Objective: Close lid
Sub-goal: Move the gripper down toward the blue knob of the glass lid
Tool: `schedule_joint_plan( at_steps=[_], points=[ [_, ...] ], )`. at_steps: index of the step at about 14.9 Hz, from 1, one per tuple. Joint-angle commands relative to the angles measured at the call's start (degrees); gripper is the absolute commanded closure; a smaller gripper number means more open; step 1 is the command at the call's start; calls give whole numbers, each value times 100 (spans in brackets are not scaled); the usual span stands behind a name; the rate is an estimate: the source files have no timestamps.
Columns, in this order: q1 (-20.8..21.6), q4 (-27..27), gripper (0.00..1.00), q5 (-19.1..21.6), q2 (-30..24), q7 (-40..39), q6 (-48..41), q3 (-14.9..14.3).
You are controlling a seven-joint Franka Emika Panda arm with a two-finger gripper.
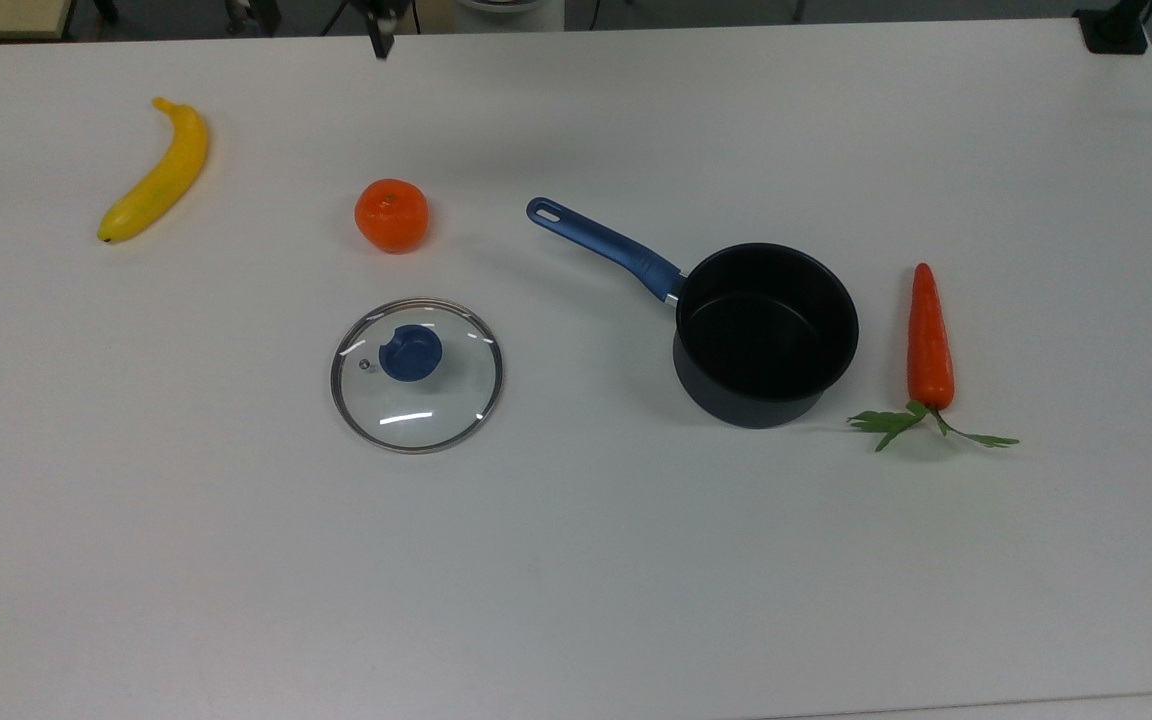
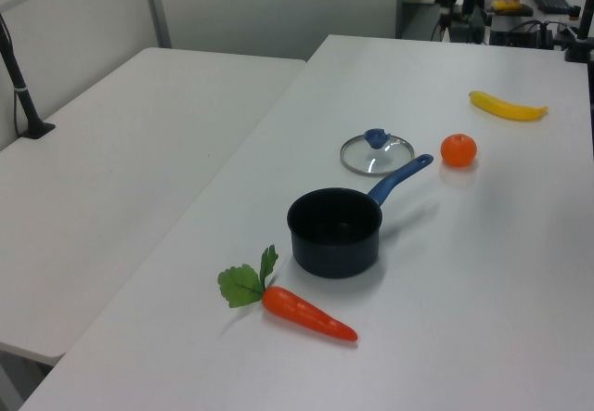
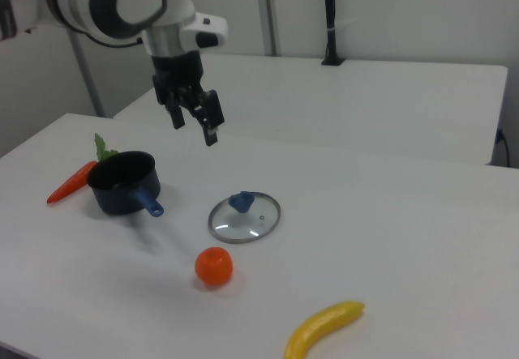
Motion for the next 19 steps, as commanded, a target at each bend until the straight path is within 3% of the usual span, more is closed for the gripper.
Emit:
schedule_joint_plan(
  at_steps=[1,10,19],
  points=[
    [52,-57,0,148,368,339,662,47],
    [228,14,0,34,1520,1640,2183,214],
    [166,14,0,-168,2390,1790,2834,214]
  ],
)
